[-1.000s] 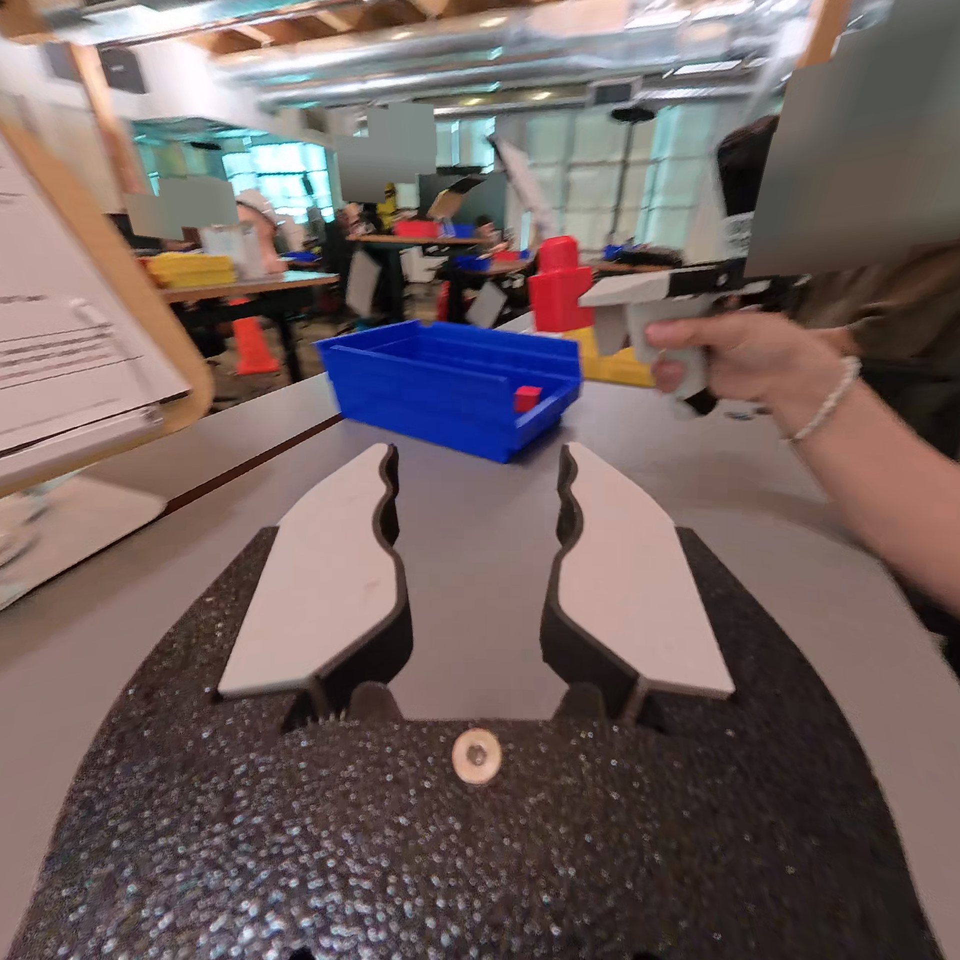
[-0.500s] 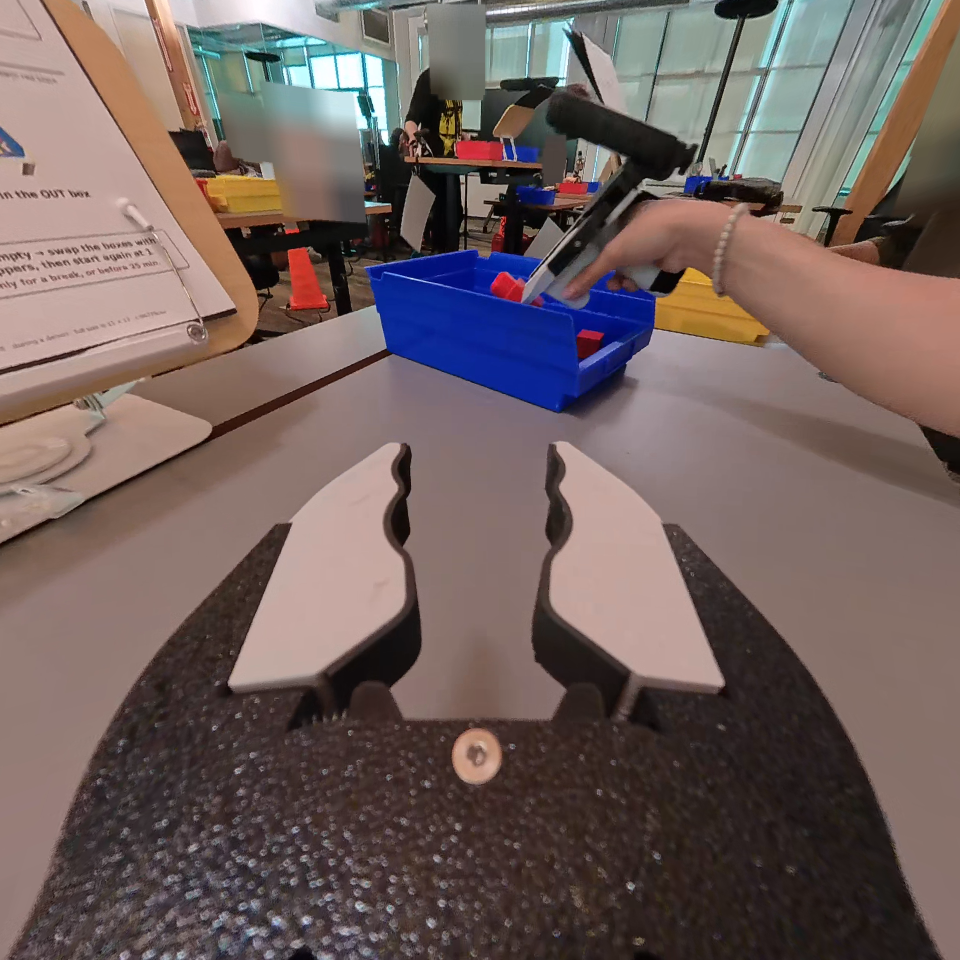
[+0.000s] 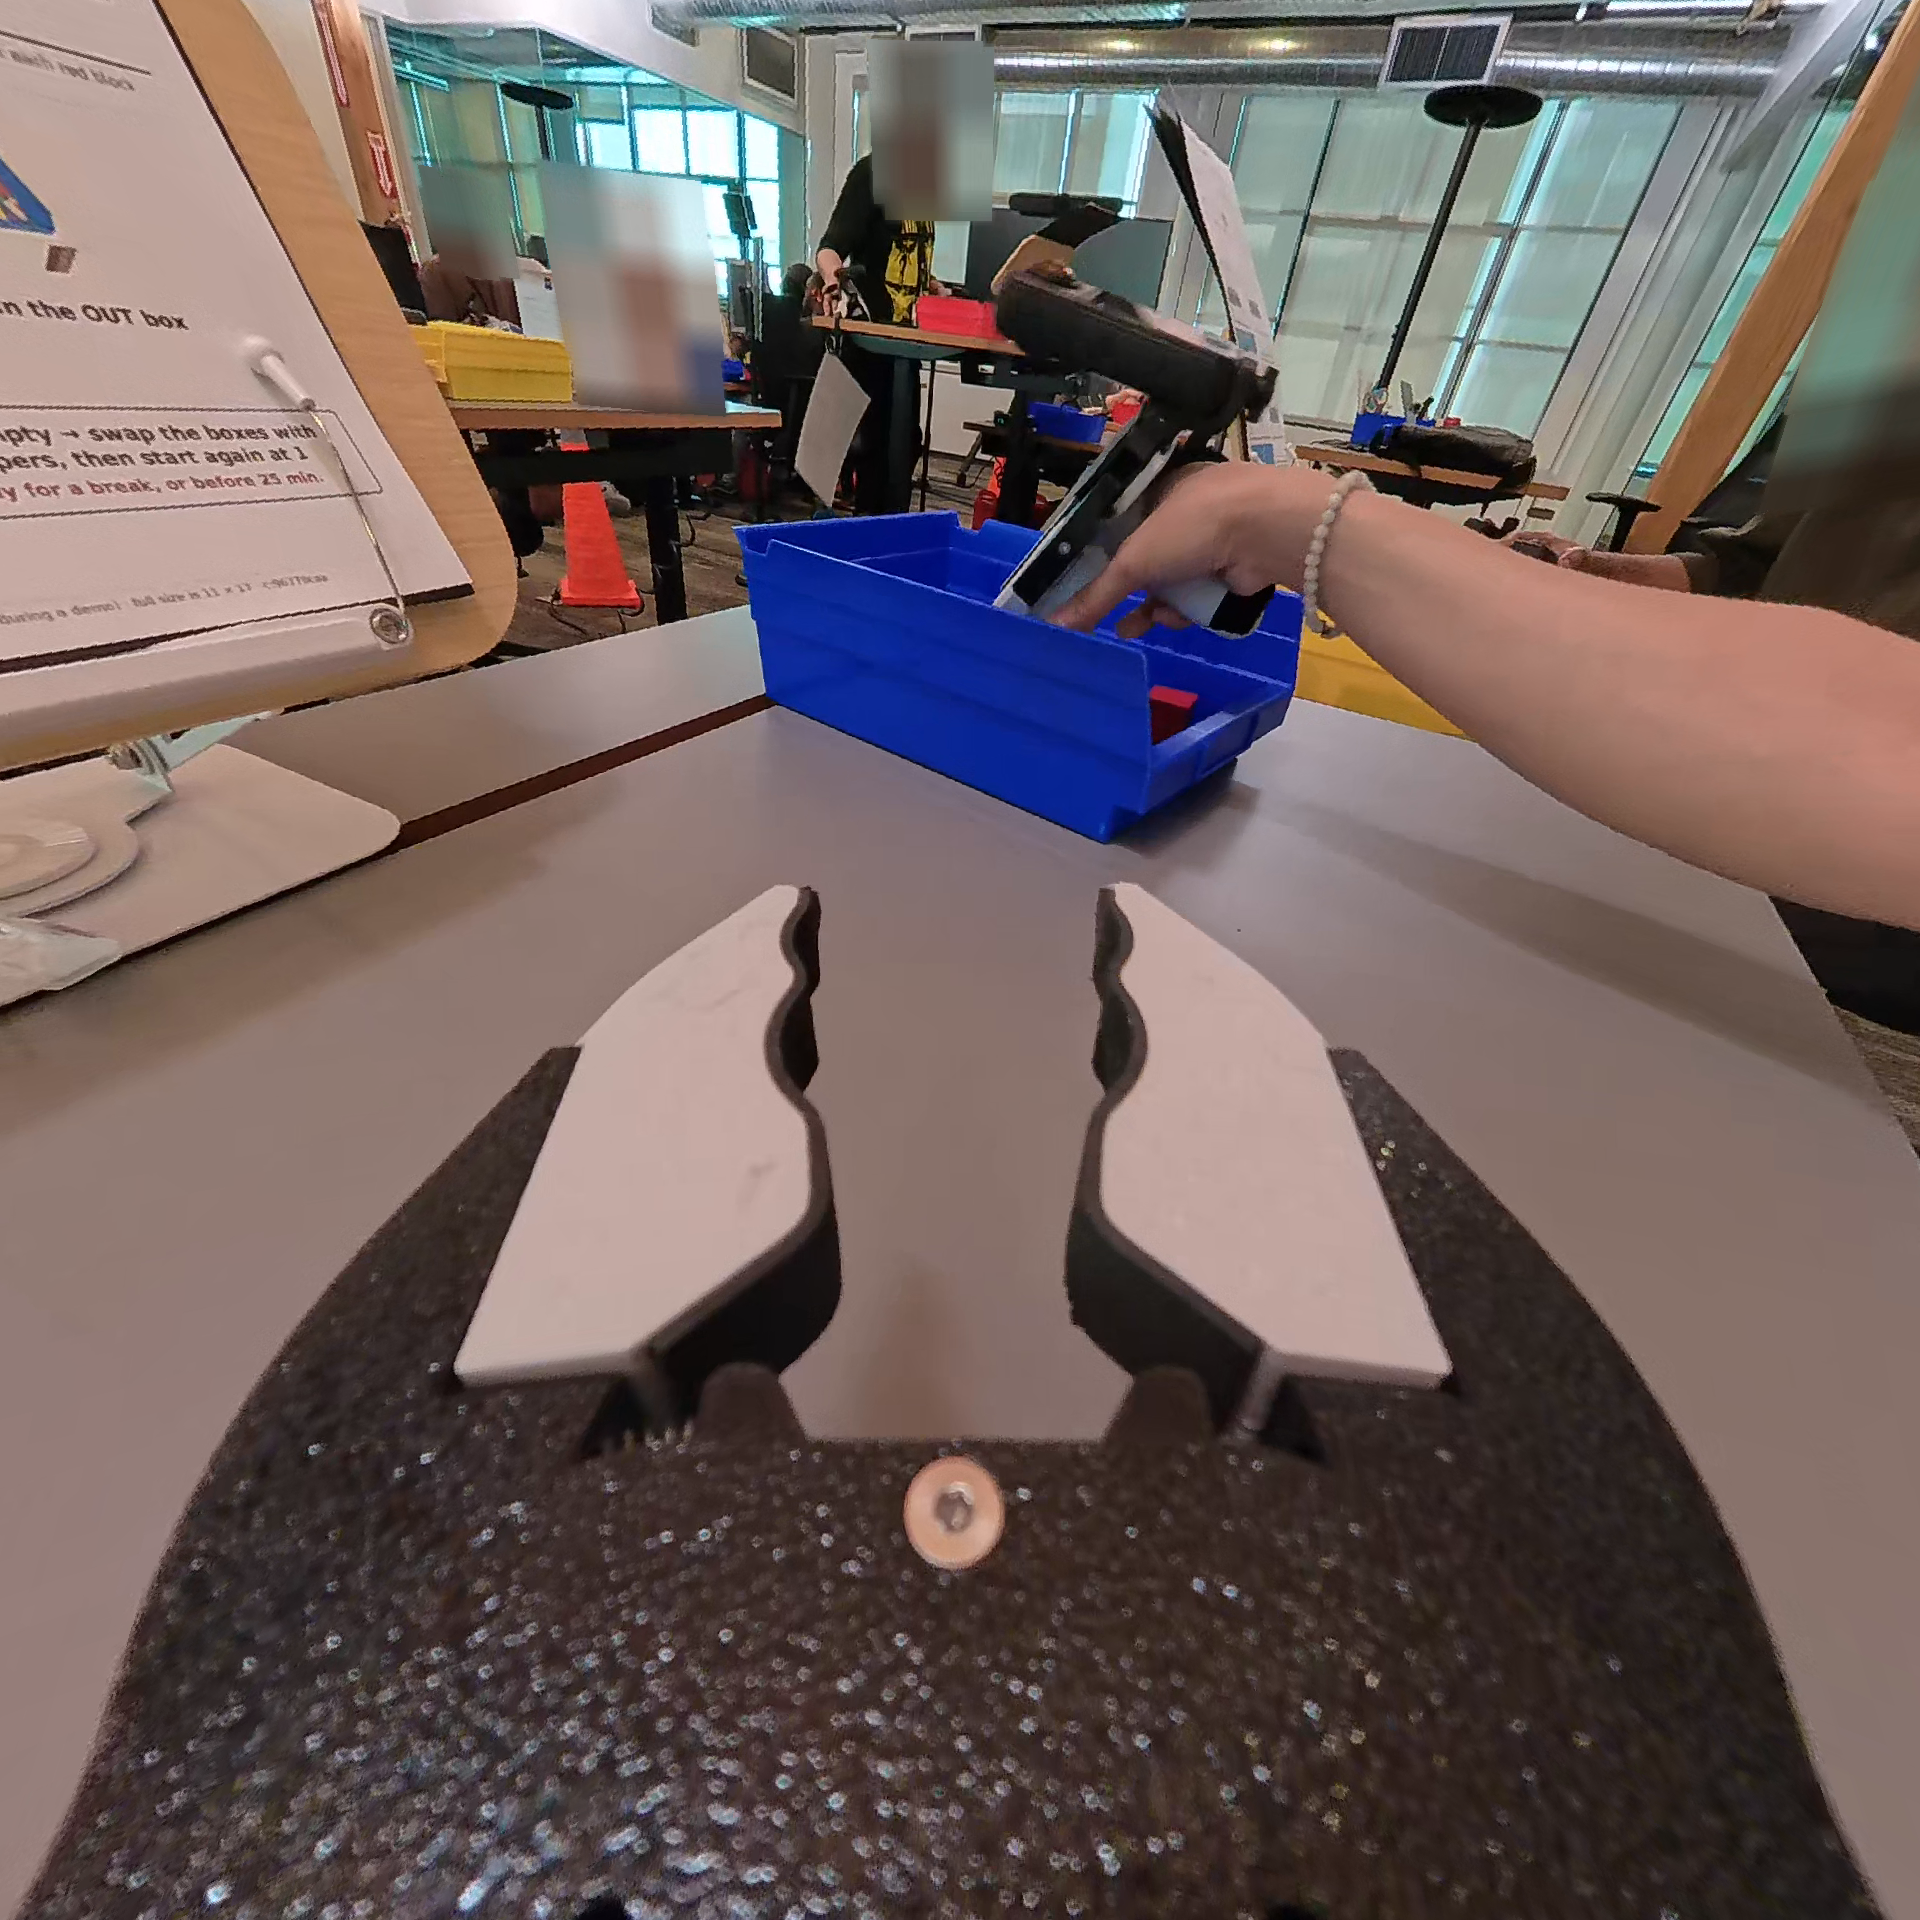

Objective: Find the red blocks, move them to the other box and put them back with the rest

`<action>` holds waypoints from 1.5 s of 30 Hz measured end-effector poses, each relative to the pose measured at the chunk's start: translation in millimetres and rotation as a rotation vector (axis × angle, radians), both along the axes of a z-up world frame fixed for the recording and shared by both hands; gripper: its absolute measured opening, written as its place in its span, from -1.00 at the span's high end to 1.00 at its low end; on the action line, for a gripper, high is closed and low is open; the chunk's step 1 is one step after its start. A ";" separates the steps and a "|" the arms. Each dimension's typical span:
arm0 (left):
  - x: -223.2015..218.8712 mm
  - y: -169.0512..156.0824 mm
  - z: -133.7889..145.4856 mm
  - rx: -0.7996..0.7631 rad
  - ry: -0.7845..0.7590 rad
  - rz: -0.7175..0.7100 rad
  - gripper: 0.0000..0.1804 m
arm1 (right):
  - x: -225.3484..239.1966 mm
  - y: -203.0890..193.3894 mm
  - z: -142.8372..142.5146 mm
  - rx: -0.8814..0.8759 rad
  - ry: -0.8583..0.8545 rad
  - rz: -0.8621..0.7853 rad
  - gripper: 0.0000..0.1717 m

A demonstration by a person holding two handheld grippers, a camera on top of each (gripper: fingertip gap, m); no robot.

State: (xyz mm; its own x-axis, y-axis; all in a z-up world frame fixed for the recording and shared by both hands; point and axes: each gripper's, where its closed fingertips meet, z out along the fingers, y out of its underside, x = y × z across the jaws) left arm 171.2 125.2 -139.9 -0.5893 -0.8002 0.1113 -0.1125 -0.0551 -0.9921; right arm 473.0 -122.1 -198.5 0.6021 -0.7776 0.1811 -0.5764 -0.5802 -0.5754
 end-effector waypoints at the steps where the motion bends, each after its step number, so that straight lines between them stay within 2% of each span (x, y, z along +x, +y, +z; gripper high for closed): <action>1: -0.1 1.6 1.6 -0.004 -0.002 0.007 0.44 | -0.3 -1.0 8.0 0.024 -0.035 -0.007 0.33; 4: -4.4 10.7 17.9 -0.033 -0.030 0.034 0.40 | -9.3 -9.6 39.3 0.091 -0.160 -0.037 0.25; 6: -13.7 26.9 41.7 -0.037 -0.089 0.089 0.40 | -27.9 -9.6 62.8 0.161 -0.248 -0.013 0.23; 9: -34.0 72.8 78.2 -0.025 -0.149 0.215 0.47 | -74.8 0.8 88.1 0.302 -0.338 0.093 0.23; 11: -43.5 111.0 83.6 0.076 -0.107 0.266 0.47 | -110.0 7.7 95.3 0.385 -0.361 0.161 0.23; 12: -46.5 130.8 80.6 0.167 -0.071 0.270 0.45 | -126.9 11.5 96.7 0.420 -0.366 0.195 0.23; 16: -49.9 215.8 57.9 0.579 0.131 0.284 0.17 | -177.5 28.3 96.7 0.562 -0.385 0.280 0.23; 20: -45.8 259.3 16.5 0.945 0.327 0.063 0.11 | -202.4 47.2 91.0 0.646 -0.379 0.328 0.23; 25: -29.7 301.1 -37.8 1.230 0.585 -0.098 0.04 | -219.8 65.3 86.1 0.673 -0.366 0.404 0.21; 29: -22.0 312.7 -72.9 1.293 0.710 -0.211 0.05 | -224.4 62.0 87.1 0.660 -0.383 0.428 0.19; 32: -15.5 314.0 -89.5 1.308 0.743 -0.245 0.04 | -219.4 53.4 88.7 0.685 -0.373 0.398 0.19; 38: -3.9 311.9 -104.0 1.296 0.751 -0.266 0.05 | -214.6 47.5 87.5 0.731 -0.351 0.379 0.20; 42: -5.3 317.8 -111.6 1.305 0.791 -0.265 0.20 | -217.2 50.4 86.7 0.722 -0.350 0.395 0.20; 45: -9.2 322.2 -107.9 1.290 0.818 -0.250 0.21 | -218.8 50.6 88.2 0.718 -0.351 0.396 0.20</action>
